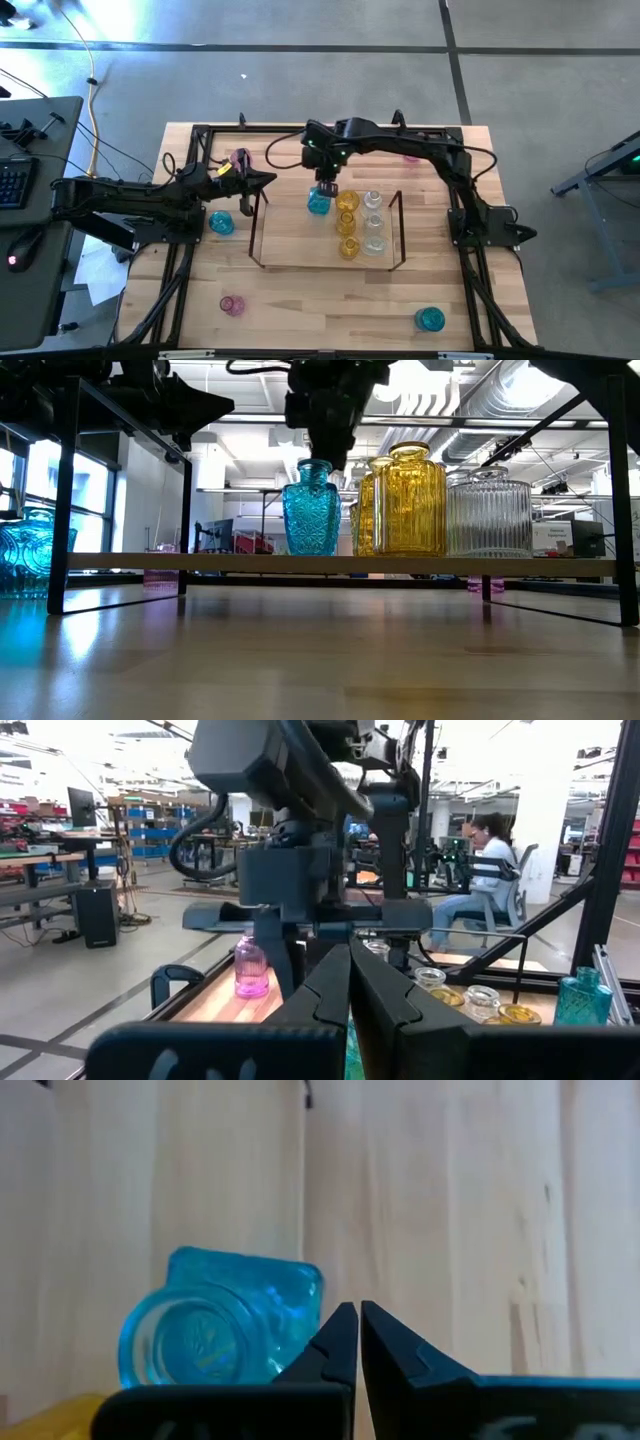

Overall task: Sort vases onto shelf
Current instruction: Put the top blue vase on the shelf

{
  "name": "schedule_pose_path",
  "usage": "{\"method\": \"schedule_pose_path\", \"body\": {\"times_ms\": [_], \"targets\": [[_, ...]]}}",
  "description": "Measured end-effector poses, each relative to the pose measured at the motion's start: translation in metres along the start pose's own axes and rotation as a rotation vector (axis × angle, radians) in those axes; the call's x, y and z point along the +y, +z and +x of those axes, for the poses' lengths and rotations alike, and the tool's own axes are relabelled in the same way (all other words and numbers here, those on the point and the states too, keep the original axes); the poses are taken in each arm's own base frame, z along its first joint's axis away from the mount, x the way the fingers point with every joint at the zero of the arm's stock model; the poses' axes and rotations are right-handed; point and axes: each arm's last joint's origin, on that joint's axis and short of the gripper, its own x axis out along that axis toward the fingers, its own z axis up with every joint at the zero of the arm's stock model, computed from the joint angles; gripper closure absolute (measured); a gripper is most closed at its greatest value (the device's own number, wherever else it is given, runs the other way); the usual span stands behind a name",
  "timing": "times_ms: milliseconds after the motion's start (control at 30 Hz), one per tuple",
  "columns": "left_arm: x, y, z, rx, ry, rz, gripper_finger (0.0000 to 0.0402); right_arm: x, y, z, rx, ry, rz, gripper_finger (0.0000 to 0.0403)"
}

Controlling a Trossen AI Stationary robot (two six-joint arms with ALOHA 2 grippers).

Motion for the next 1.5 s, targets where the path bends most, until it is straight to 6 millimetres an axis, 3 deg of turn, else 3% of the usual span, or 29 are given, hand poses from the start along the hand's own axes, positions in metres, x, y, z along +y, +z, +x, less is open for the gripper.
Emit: {"method": "schedule_pose_path", "body": {"times_ms": [633, 1067, 1133, 1333, 1500], "targets": [[0.000, 0.000, 0.000, -0.001, 0.003, 0.000, 0.0401, 0.009, 0.000, 0.006, 0.006, 0.113, -0.100, 0.0403], [0.000, 0.000, 0.000, 0.002, 0.005, -0.001, 0.0401, 0.005, 0.000, 0.005, 0.007, 0.035, -0.098, 0.0403], [0.000, -0.001, 0.000, 0.006, 0.005, -0.001, 0.0401, 0.006, -0.002, -0.003, 0.024, 0.009, -0.094, 0.0403], [0.000, -0.002, 0.000, 0.022, 0.006, -0.001, 0.0401, 0.019, -0.004, -0.053, -0.053, -0.087, -0.079, 0.0403], [0.000, -0.003, 0.000, 0.027, 0.006, -0.002, 0.0401, 0.051, -0.002, -0.066, -0.092, -0.065, -0.135, 0.0403]]}}
